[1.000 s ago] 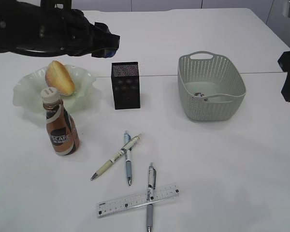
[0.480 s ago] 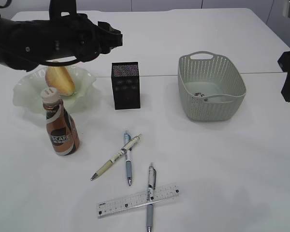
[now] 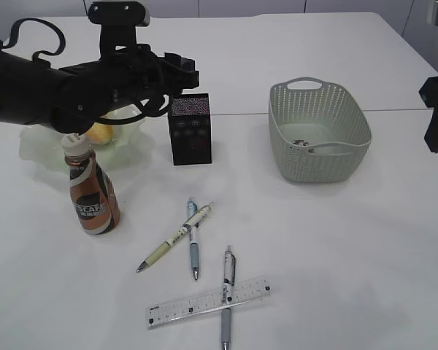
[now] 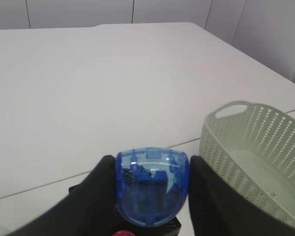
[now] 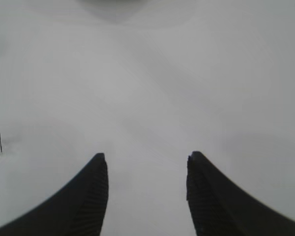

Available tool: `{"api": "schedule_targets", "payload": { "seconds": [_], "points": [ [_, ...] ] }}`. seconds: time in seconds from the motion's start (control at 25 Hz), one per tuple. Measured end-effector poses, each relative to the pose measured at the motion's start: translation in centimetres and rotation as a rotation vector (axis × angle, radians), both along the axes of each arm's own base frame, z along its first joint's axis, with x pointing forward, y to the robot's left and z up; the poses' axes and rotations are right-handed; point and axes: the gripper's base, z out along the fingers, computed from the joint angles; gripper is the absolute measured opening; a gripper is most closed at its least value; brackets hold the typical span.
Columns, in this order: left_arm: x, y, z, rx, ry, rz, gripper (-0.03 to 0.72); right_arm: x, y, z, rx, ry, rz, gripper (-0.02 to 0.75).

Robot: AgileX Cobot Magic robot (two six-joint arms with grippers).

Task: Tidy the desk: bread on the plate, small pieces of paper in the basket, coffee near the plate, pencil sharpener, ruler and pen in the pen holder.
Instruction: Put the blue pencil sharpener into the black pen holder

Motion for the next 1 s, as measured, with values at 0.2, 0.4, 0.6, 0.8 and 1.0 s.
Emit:
{"api": "schedule_targets", "payload": {
  "seconds": [0.2,0.4,0.6,0.8,1.0],
  "points": [
    [1.1,-0.6,-0.5,-0.006,-0.012,0.0,0.323,0.1,0.0,0.0,0.0,-0.01,0.0,0.38],
    [1.5,-0.8,-1.5,0.001,0.002,0.0,0.323,0.1,0.0,0.0,0.001,-0.016,-0.001,0.38],
    [1.8,-0.9,-2.4,-0.002,-0.002,-0.001,0.323,0.4,0.0,-0.4,0.0,-0.001,-0.001,0.38],
    [2.0,-1.0,-3.2,-0.008,-0.015,-0.001,0.323,0.4,0.0,-0.5,0.0,0.001,-0.001,0.38],
    [2.1,-1.0,-4.0,-0.015,0.003,0.011,0.338,0.4,0.0,-0.5,0.0,0.001,-0.001,0.38]
  ]
}}
